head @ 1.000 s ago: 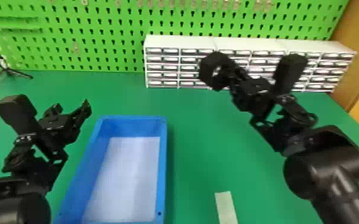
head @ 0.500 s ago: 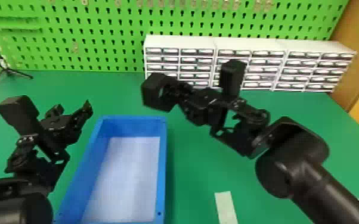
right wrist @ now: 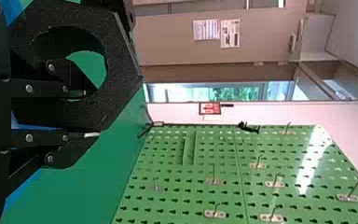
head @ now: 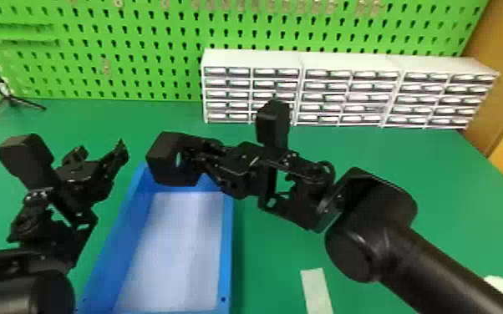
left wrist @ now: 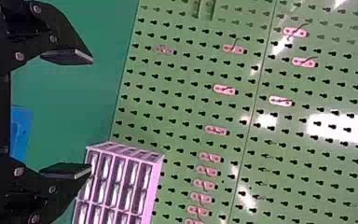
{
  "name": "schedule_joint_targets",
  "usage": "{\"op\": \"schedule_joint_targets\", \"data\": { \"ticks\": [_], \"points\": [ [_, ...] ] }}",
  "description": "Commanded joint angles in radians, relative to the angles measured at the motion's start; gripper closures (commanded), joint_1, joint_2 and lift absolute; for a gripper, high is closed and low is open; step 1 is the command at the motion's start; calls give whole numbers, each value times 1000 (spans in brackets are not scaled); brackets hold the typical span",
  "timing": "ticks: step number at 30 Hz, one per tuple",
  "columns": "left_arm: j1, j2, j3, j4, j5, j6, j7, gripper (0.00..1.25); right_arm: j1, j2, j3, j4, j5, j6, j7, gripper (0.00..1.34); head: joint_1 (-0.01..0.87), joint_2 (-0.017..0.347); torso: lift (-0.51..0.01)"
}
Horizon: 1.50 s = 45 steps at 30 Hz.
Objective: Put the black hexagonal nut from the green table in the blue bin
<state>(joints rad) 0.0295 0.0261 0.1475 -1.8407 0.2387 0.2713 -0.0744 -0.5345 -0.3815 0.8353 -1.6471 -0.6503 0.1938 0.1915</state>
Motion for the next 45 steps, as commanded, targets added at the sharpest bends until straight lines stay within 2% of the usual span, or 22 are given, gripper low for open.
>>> {"op": "schedule_joint_targets", "data": {
  "ticks": [1, 8, 22, 24, 29, 31, 34, 45],
  "points": [
    [0, 0, 1, 1, -1, -7, 2, 433, -21, 13, 38, 23, -12, -16, 6, 1038, 692, 8, -97],
    [-5, 0, -2, 8, -1, -12, 7, 433, -42, 30, 87, 52, -18, -43, 17, 1036, 692, 8, -97],
    [-20, 0, -16, 26, 1, -34, 8, 433, -50, 38, 111, 69, -37, -43, 28, 1036, 692, 8, -97],
    [-20, 0, -16, 26, 1, -34, 8, 433, -50, 39, 113, 70, -37, -43, 29, 972, 692, 8, -97],
    [-22, 0, -17, 26, -1, -34, 10, 433, -52, 38, 116, 72, -37, -42, 29, 437, 692, 8, -97],
    [-20, 0, -17, 26, -1, -35, 10, 433, -52, 38, 117, 72, -37, -37, 31, 338, 692, 8, -97],
    [-19, 0, -16, 26, -1, -35, 10, 433, -52, 38, 120, 72, -37, -33, 32, 280, 692, 8, -97],
    [-19, 0, -16, 26, -1, -37, 10, 433, -53, 36, 119, 72, -37, -27, 32, 279, 692, 8, -97]
  ]
}}
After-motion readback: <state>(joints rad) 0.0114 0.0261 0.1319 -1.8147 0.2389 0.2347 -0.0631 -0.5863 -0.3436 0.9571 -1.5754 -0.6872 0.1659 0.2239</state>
